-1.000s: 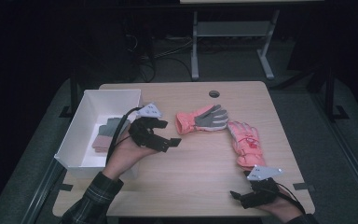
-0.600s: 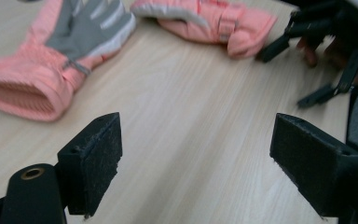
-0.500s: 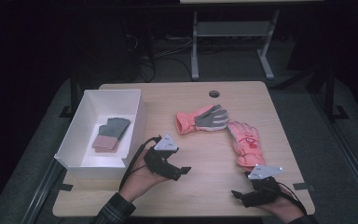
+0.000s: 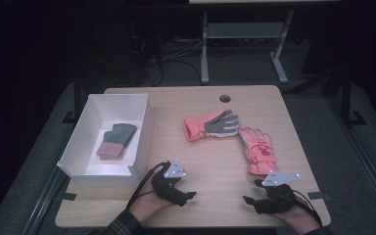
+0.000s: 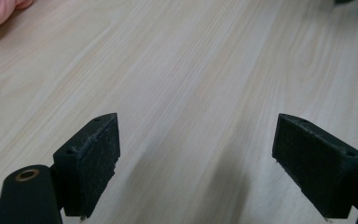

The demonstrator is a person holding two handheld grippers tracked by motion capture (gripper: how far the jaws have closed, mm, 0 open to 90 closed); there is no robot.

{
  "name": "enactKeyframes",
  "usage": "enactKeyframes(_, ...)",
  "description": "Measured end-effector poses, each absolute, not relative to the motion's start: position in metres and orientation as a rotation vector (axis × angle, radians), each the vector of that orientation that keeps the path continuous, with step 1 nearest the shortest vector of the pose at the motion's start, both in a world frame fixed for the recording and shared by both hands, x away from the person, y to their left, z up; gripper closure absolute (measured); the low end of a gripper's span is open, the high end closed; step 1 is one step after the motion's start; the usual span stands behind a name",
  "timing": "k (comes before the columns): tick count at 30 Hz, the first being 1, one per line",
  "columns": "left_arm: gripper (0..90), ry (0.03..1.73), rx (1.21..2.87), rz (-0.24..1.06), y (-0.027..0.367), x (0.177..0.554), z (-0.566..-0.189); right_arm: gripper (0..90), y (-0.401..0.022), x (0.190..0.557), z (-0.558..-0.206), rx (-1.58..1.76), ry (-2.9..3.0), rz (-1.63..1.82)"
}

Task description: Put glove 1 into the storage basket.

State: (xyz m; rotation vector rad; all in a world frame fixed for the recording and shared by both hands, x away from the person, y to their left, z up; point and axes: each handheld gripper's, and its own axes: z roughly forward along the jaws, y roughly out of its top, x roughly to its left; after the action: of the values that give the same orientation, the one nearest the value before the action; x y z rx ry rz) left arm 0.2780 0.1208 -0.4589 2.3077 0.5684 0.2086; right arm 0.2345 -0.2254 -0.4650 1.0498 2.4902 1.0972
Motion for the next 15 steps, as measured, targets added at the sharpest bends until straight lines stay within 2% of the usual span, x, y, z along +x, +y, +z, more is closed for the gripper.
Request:
enactKeyframes(4, 14.5, 0.590, 2.295, 0.211, 0.122, 0.280, -0.462, 31.3, -0.223, 0.236, -0.462, 1.043, 2.483, 1.119)
enactKeyframes(15, 19.4, 0.669, 2.228, 0.305, 0.107, 0.313, -0.454, 30.6, -0.224, 0.236, -0.462, 1.050, 2.493, 1.122)
